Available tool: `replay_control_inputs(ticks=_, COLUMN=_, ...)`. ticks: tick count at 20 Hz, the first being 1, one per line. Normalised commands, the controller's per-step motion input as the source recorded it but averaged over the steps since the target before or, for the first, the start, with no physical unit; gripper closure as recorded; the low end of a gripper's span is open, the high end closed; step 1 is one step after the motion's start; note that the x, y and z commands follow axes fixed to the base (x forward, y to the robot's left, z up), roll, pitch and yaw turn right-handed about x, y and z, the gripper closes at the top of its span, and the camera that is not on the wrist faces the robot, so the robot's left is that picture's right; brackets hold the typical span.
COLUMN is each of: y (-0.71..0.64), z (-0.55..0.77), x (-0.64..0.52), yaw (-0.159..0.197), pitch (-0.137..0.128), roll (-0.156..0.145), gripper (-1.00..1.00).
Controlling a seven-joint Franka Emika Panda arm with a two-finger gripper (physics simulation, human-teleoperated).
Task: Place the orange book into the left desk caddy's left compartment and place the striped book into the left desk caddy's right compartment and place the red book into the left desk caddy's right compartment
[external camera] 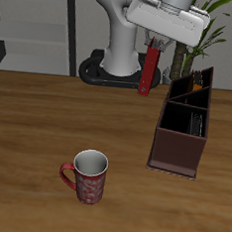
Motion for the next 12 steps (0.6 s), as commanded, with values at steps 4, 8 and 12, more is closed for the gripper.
replay_control_inputs(ticks=4, y=0.39, z=0.02, x=0.22, yaw=-0.021, pitch=0.012, roll=0.013, gripper=1.00)
replay_control_inputs(ticks=8, y=0.34, z=0.03, x=0.17, yaw=-0.032, pitch=0.003, roll=-0.032, gripper=1.00)
replay_control_inputs(ticks=12, y=0.46, z=0.05, x=0.11, yaw=0.003, pitch=0.019, roll=0.069, gripper=1.00)
